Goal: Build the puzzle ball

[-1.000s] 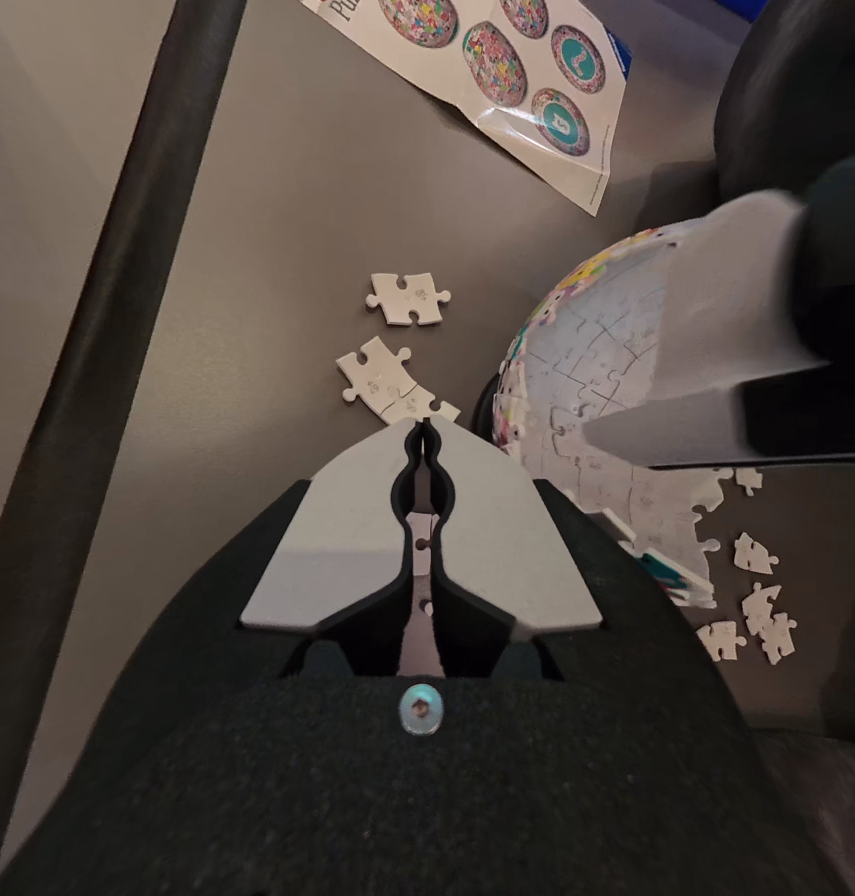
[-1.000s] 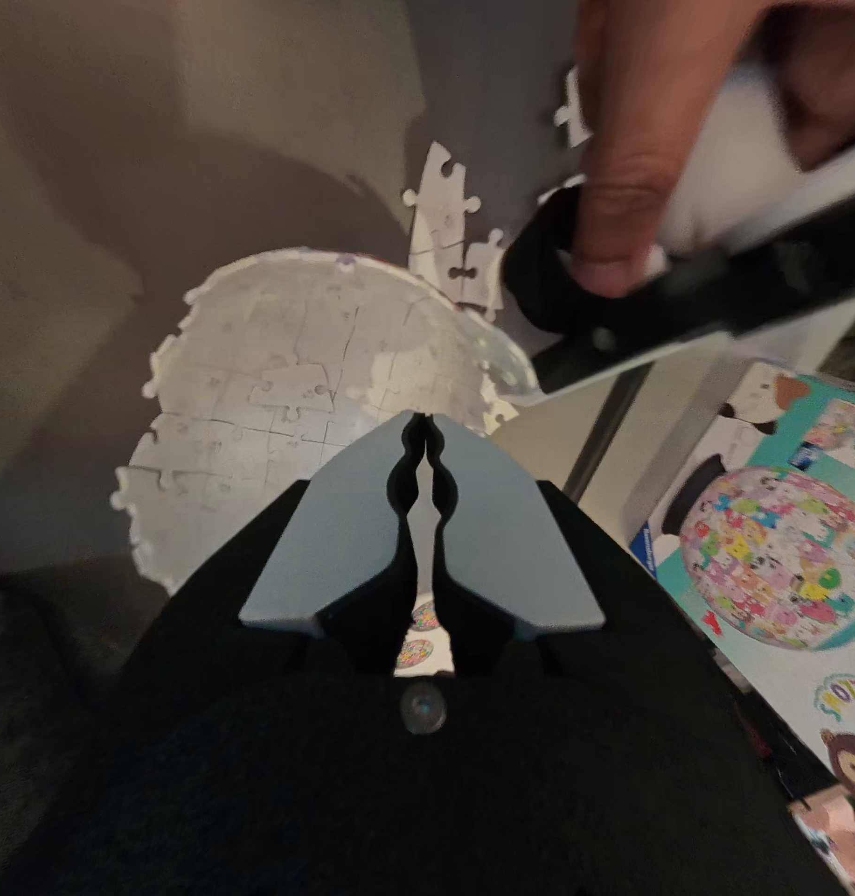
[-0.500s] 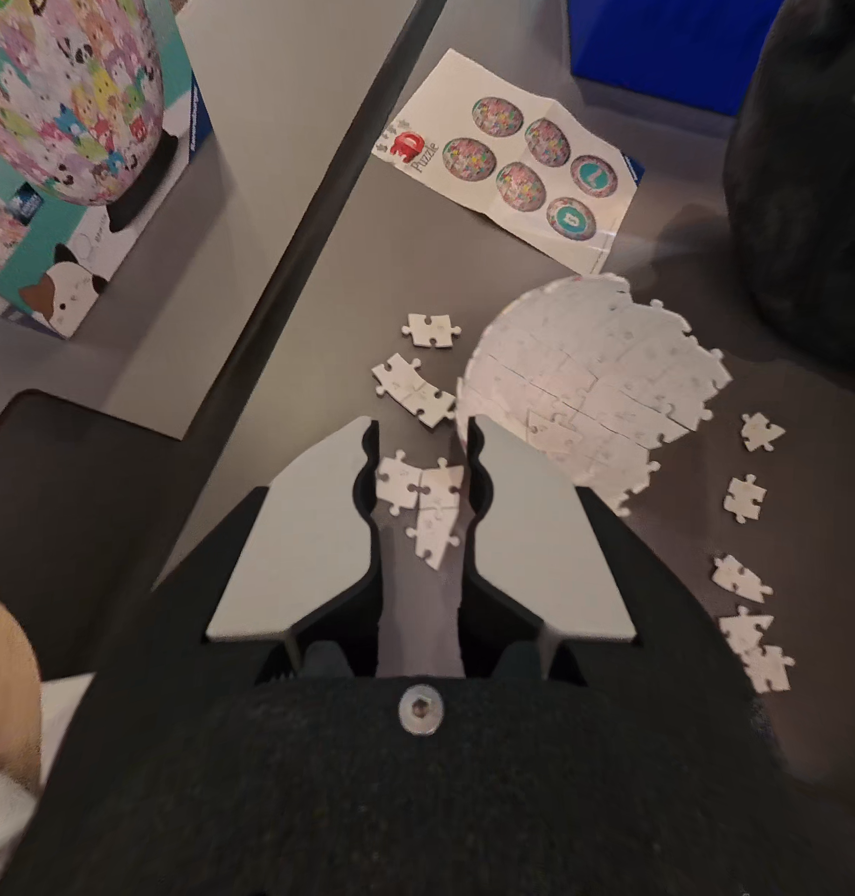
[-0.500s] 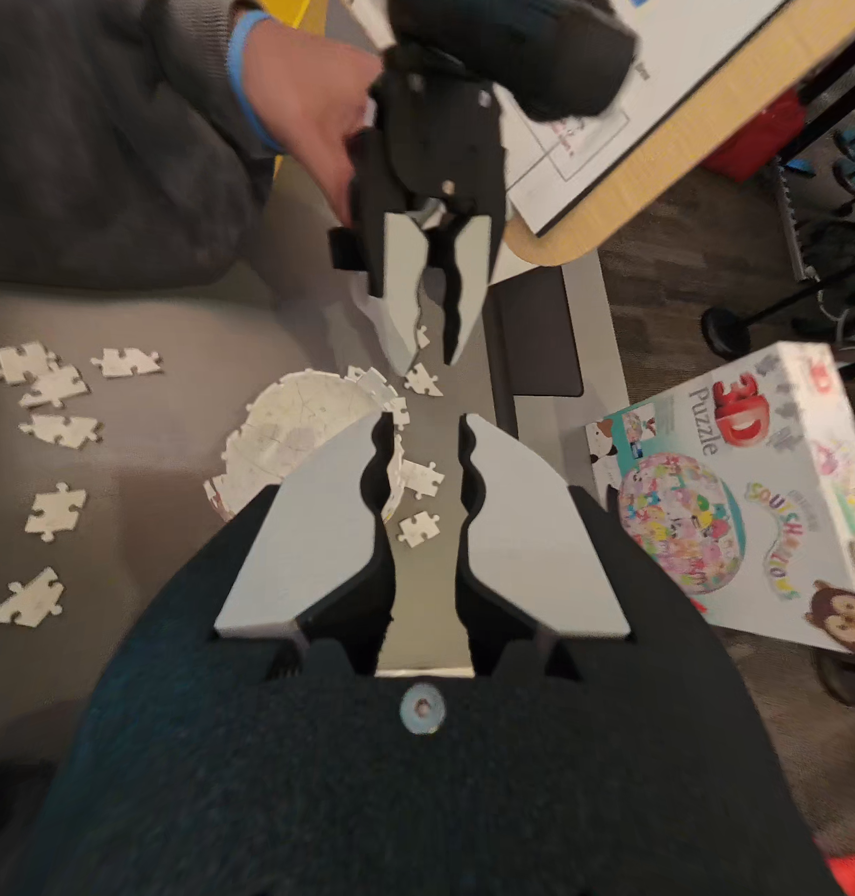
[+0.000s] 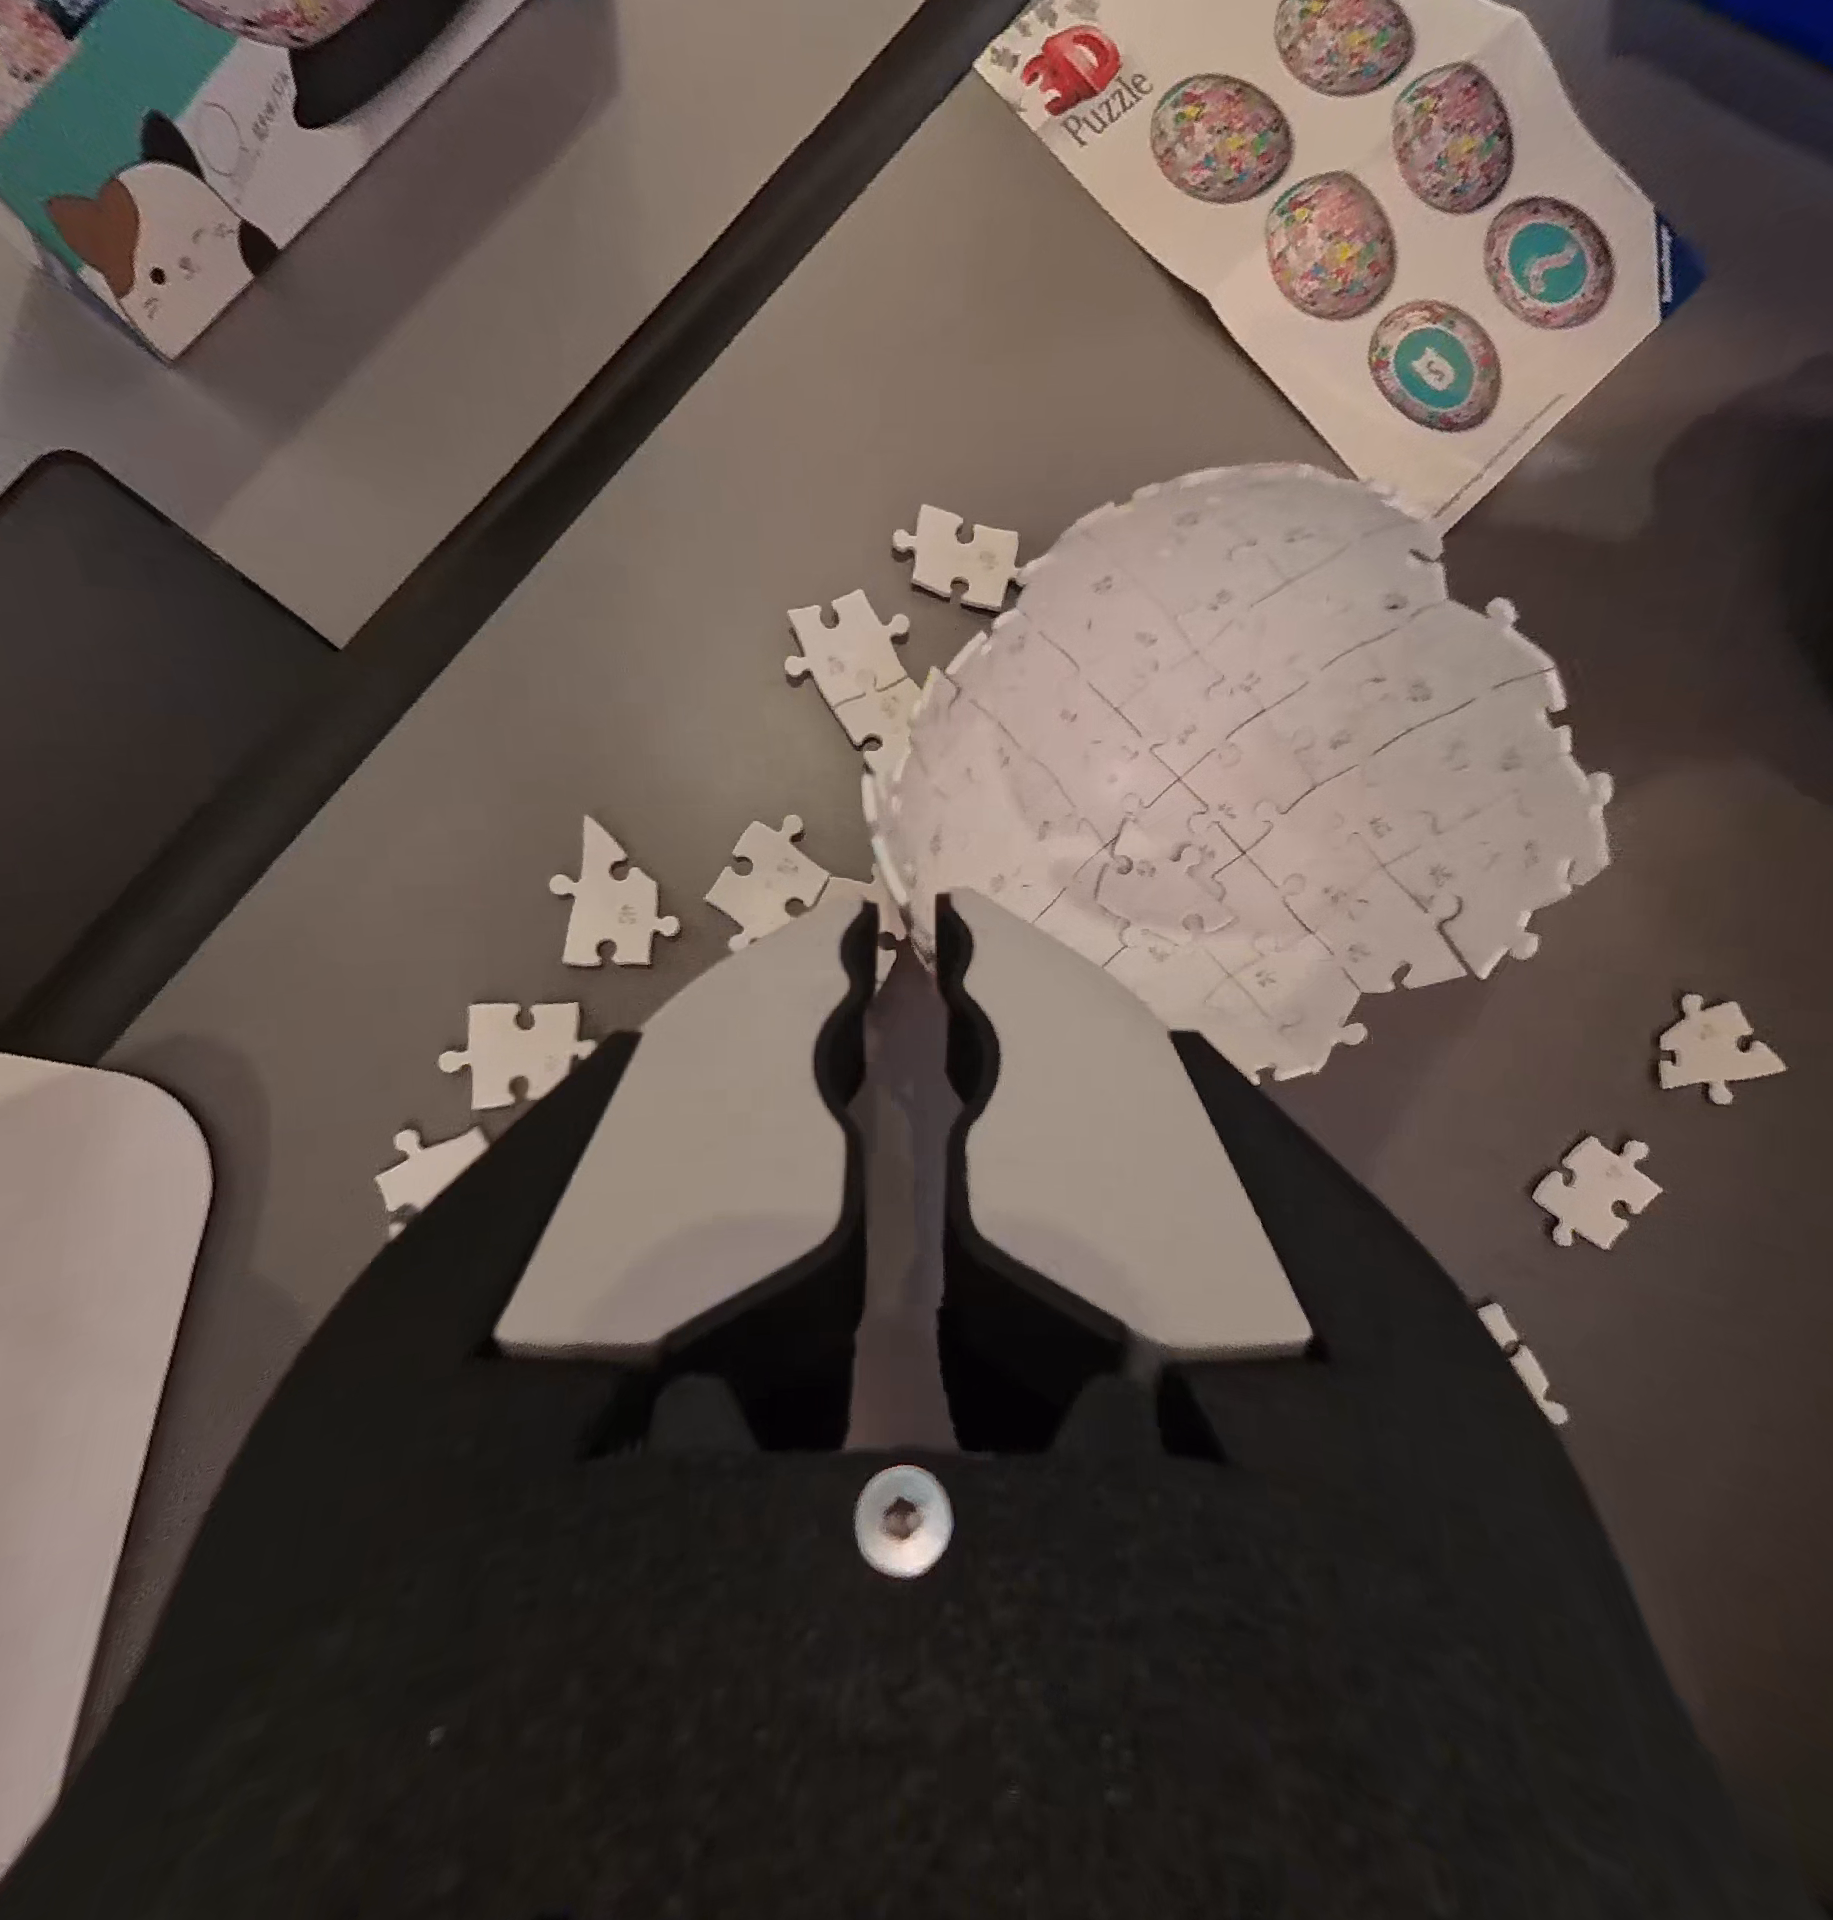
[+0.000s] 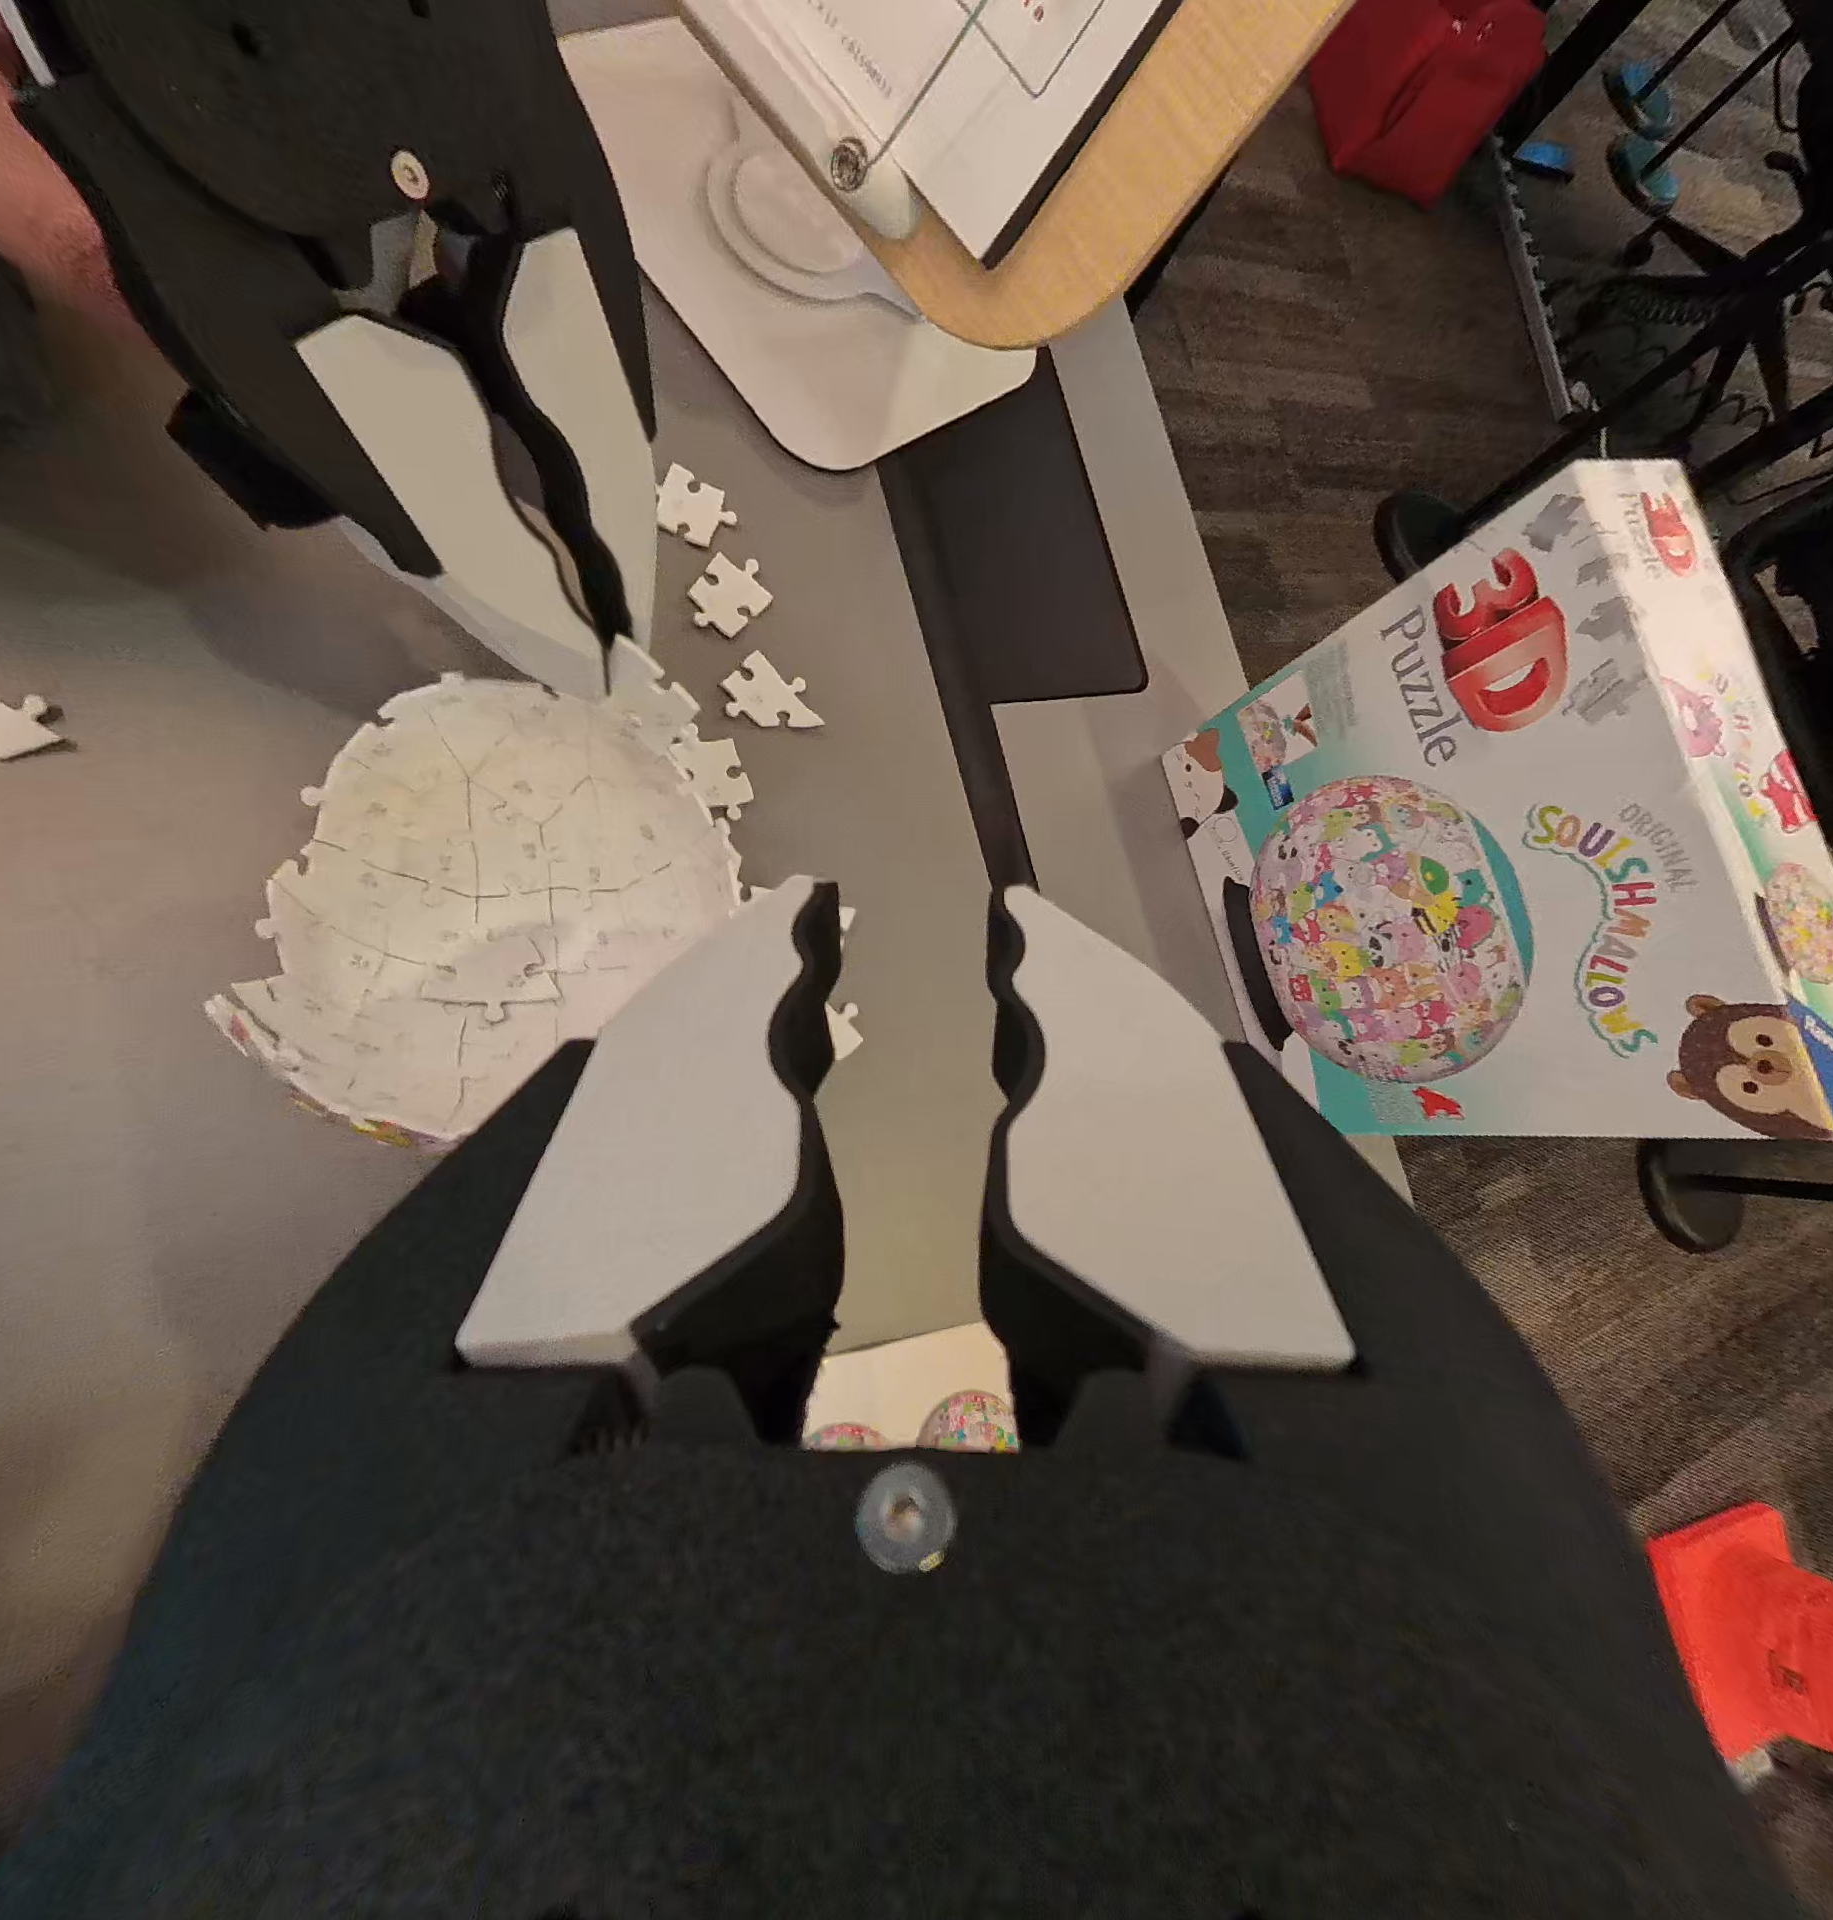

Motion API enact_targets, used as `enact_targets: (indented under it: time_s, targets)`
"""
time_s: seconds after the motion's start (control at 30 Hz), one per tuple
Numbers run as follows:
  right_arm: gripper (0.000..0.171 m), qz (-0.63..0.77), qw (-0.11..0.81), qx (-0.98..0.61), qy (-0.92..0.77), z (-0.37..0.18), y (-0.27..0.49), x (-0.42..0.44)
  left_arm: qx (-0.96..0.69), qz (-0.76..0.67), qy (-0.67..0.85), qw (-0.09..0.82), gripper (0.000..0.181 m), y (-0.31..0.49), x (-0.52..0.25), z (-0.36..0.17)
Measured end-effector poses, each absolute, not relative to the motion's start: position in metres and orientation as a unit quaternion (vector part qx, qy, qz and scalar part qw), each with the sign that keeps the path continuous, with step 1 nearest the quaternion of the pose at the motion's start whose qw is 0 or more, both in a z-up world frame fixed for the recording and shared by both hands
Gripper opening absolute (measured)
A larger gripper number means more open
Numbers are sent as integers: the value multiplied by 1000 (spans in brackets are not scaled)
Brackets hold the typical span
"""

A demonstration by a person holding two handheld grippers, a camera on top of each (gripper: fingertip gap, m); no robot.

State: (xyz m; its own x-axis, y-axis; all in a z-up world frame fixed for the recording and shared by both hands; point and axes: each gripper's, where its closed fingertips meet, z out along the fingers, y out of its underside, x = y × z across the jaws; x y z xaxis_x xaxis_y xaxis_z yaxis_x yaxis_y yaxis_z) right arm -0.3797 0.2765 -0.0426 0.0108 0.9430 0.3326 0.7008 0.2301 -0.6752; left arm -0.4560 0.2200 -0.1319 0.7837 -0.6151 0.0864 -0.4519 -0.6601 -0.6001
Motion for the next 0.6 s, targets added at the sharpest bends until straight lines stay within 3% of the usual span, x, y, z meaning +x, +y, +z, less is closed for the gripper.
enact_targets:
  time_s: [0.6]
  targets:
    - [27, 127, 353, -605, -702, -62, 275, -380, -896, -28, 338, 286, 5, 219, -456, -138]
